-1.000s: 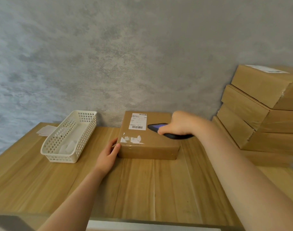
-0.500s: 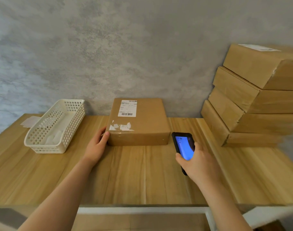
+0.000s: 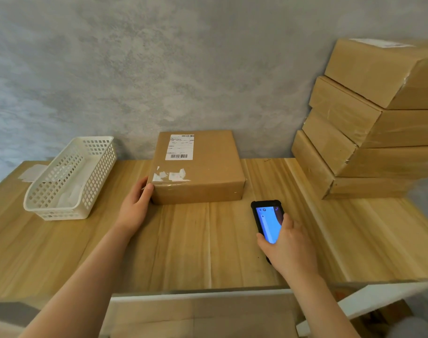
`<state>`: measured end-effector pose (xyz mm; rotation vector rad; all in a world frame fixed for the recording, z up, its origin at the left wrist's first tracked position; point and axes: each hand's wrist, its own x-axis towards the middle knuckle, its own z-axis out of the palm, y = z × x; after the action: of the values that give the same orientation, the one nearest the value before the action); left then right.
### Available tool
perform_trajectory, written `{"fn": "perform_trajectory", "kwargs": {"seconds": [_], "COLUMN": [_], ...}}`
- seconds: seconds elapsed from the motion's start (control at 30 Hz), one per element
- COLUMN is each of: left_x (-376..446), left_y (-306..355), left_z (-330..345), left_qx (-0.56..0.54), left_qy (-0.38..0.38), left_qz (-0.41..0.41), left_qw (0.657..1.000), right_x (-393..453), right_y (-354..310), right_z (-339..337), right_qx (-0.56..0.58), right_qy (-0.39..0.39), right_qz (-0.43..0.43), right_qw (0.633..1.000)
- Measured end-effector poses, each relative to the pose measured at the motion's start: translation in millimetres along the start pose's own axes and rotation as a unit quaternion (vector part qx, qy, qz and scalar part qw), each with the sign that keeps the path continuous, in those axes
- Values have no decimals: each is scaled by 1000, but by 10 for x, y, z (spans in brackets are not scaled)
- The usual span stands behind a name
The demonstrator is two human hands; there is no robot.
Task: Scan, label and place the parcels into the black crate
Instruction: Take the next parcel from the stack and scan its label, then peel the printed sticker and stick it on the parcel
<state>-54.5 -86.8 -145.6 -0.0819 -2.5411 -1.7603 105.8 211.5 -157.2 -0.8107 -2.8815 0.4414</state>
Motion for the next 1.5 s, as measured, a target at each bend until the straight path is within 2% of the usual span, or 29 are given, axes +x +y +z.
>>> {"fn": "perform_trajectory", "kwargs": {"seconds": [0.13,0.23,0.37,0.47,0.63,0.83,1.0,1.1,1.23,1.3,1.4,1.5], "left_x": [14,23,27,80,312,725,1074,1206,1382,1479,1588,1646], "left_y": [-31,-90,-160,-84,40,-224,-845,-1133,-1338,-1402,-1447,-1465], "left_z": [-7,-36,-157,-405,-1193,-2283,-2898,-3021,-3007,-2997,-2987,-3001], "left_qx": [10,-7,12,69,125,163,210,285,389,419,464,491], "left_qy": [3,-8,0,5,35,84,51,11,-62,-75,-63,-23], "left_qz": [12,39,80,145,189,121,58,34,29,41,75,130], "left_qw": [1000,999,997,987,973,976,975,958,919,904,880,861], "right_x": [19,38,47,50,30,-29,-102,-181,-294,-332,-361,-357], "right_y": [-36,-227,-759,-1265,-2171,-3079,-3675,-3857,-3912,-3925,-3946,-3959], "right_z": [-64,-188,-388,-463,-311,128,536,742,898,941,996,1033], "right_qx": [-21,-7,46,73,50,50,69,113,198,218,196,182], "right_qy": [-16,6,106,128,23,-51,-81,-74,-31,-43,-72,-55], "right_qz": [-7,-22,-119,-187,-289,-333,-339,-337,-312,-331,-351,-337], "right_qw": [1000,1000,986,971,956,940,935,932,929,917,913,922]}}
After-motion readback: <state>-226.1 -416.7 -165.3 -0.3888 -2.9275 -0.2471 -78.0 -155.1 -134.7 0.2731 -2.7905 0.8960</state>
